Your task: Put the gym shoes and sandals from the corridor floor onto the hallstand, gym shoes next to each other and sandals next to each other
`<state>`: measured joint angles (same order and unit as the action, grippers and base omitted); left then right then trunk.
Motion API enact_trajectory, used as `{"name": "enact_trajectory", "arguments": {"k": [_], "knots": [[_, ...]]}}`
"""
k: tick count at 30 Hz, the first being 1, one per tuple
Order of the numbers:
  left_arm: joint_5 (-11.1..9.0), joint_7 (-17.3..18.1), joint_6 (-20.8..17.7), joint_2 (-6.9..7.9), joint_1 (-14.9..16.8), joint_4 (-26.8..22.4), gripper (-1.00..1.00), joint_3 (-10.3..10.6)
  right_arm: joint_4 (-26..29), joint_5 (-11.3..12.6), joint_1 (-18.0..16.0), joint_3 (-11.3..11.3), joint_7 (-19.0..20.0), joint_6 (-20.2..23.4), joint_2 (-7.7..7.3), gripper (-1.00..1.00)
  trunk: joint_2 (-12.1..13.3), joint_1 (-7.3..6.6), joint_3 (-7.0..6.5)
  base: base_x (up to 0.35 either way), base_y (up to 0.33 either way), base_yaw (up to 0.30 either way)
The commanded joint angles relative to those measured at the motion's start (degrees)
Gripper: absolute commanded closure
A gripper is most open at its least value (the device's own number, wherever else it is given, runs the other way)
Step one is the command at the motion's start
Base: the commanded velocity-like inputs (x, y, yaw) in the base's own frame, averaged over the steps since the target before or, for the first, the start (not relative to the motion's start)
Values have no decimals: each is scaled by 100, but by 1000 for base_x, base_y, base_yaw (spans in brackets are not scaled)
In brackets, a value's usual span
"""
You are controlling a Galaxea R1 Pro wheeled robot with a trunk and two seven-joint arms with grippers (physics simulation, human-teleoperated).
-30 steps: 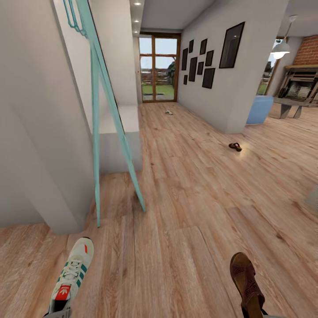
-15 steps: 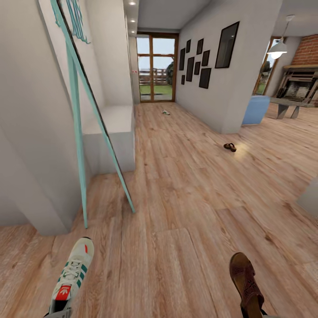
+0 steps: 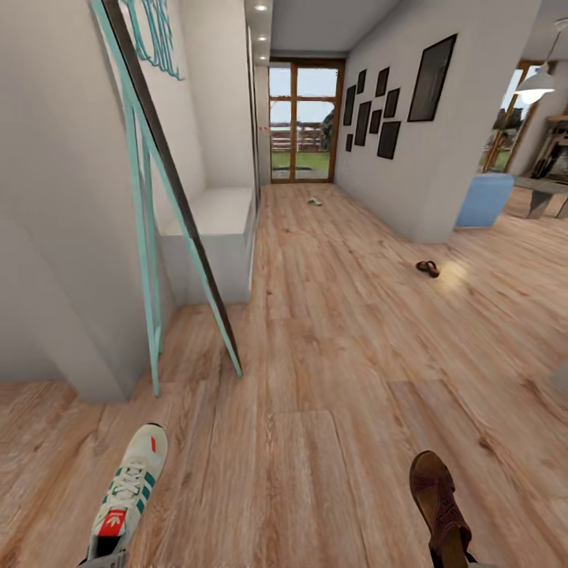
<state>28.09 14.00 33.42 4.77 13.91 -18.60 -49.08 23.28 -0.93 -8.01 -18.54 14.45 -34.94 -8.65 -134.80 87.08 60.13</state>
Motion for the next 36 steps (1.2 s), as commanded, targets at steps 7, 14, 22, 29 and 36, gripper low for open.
{"name": "enact_trajectory", "arguments": {"k": [7, 14, 22, 29, 36], "knots": [[13, 50, 15, -2, 6, -2, 100, -49, -1, -5, -3, -44, 58, -13, 4, 100, -2, -1, 5, -72, -277, 277], [12, 44, 15, -2, 6, 4, 100, -49, -5, -4, -3, -44, 58, -13, 6, 100, -2, -1, 5, -89, -277, 278], [12, 48, 15, -2, 6, 6, 100, -53, -3, -5, -5, -44, 58, -13, 9, 100, -2, -1, 5, -100, -277, 278], [-142, 49, 17, 2, 6, 6, 100, -50, -7, -5, -1, -44, 58, -13, 10, 100, -2, -1, 5, -111, -276, 278], [-241, 50, 18, 7, 6, 6, 100, -44, -7, -4, -3, -44, 58, -13, 12, 100, -2, -1, 5, -153, -266, 278]]}}
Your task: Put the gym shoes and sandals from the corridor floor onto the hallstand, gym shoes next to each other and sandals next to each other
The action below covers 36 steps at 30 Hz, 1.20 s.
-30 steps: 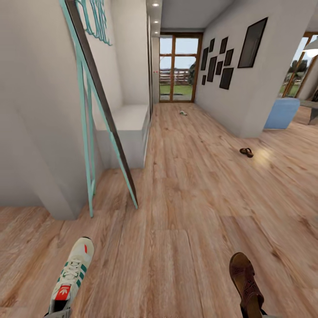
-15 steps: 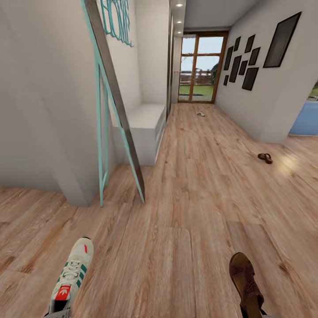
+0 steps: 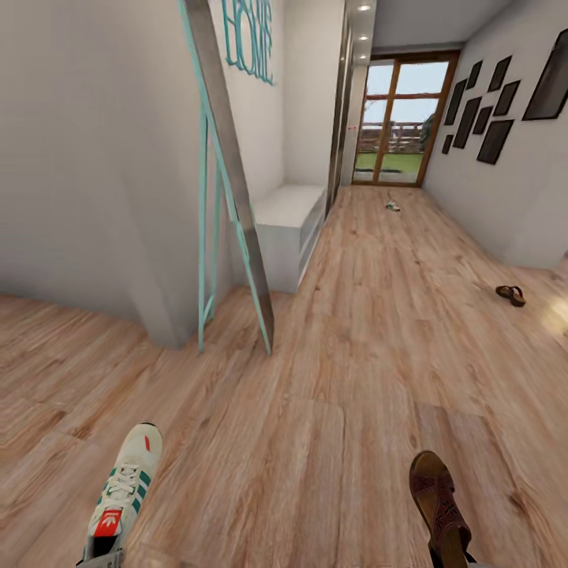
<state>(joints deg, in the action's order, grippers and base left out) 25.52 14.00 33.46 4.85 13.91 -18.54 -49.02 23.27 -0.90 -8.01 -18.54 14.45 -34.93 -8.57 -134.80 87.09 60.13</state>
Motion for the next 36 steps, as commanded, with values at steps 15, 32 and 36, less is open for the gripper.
{"name": "enact_trajectory", "arguments": {"k": [15, 32, 36], "knots": [[6, 50, 15, -2, 7, -1, 100, -52, -6, -6, -5, -44, 58, -13, 2, 100, -2, -3, 4, -221, -217, 278], [6, 50, 12, -2, 7, -1, 100, -55, -5, -6, -4, -44, 58, -13, 4, 100, -2, -3, 4, -229, -205, 278], [6, 50, 14, -2, 7, -1, 100, -55, -6, -6, -4, -44, 58, -13, 4, 100, -2, -3, 4, -234, -201, 278]]}}
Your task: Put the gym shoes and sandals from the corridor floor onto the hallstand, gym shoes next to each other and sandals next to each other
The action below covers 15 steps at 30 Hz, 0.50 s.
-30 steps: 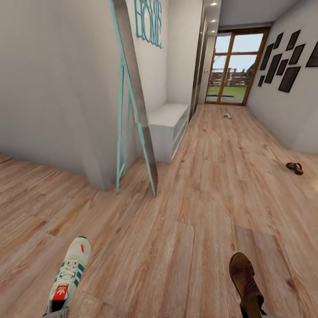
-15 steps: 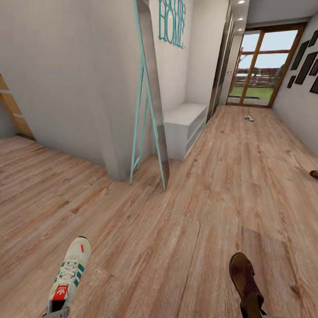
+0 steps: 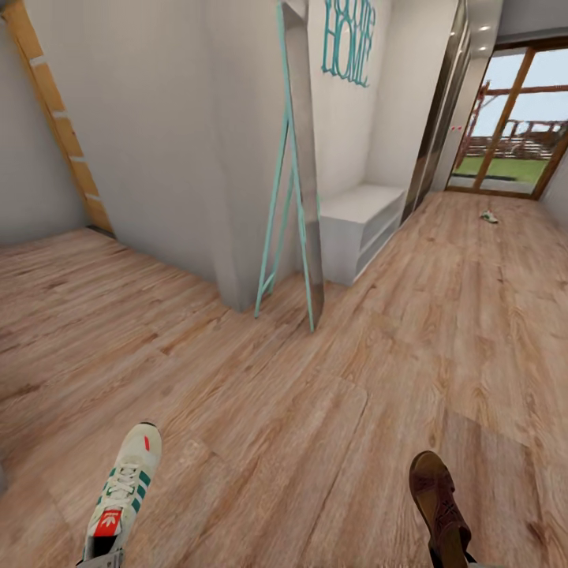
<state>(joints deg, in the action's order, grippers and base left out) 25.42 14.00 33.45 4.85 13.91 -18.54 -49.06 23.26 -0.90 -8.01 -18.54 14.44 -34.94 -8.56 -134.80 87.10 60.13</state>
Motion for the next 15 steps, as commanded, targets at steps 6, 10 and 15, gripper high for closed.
{"name": "enact_trajectory", "arguments": {"k": [6, 10, 15], "knots": [[7, 50, 13, -2, 7, 0, 100, -51, -5, -6, -2, -45, 59, -13, 4, 100, -2, -4, 4, -258, -192, 278], [-49, 50, 12, -2, 7, 0, 100, -51, -5, -6, 0, -45, 59, -13, 4, 100, -2, -4, 4, -271, -176, 278], [-104, 50, 13, -2, 7, 0, 100, -50, -4, -6, -3, -45, 59, -13, 4, 100, -2, -4, 4, -273, -174, 278]]}}
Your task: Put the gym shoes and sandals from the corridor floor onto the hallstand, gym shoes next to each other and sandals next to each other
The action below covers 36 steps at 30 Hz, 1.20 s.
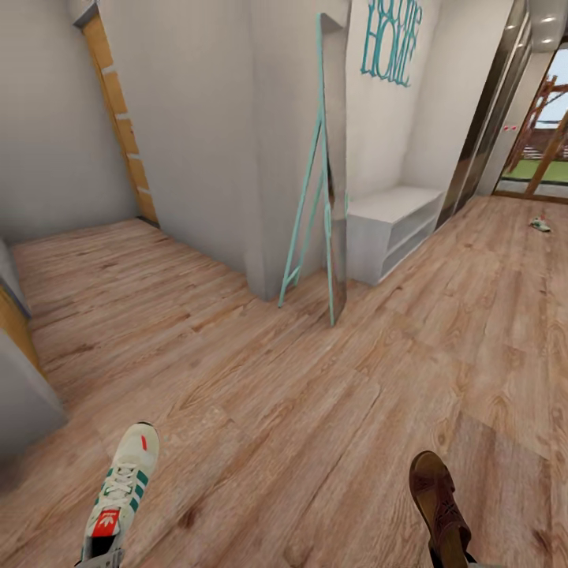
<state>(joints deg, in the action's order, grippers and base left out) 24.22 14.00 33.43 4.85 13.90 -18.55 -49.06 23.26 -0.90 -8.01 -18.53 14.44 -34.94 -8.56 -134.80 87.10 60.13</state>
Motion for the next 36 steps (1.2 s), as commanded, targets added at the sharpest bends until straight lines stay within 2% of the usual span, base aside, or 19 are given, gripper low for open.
{"name": "enact_trajectory", "arguments": {"k": [1, 14, 36], "knots": [[12, 50, 15, -2, 7, 1, 100, -49, -5, -6, -5, -45, 59, -13, 4, 100, -2, -4, 4, -266, -173, 279], [4, 50, 14, 7, 7, 1, 100, -45, 1, -6, -3, -45, 59, -13, 4, 100, -2, -4, 4, -218, -153, 279], [4, 50, 10, 7, 7, 1, 100, -42, 2, -6, -2, -45, 59, -13, 4, 100, -2, -4, 4, -11, -6, 278]]}}
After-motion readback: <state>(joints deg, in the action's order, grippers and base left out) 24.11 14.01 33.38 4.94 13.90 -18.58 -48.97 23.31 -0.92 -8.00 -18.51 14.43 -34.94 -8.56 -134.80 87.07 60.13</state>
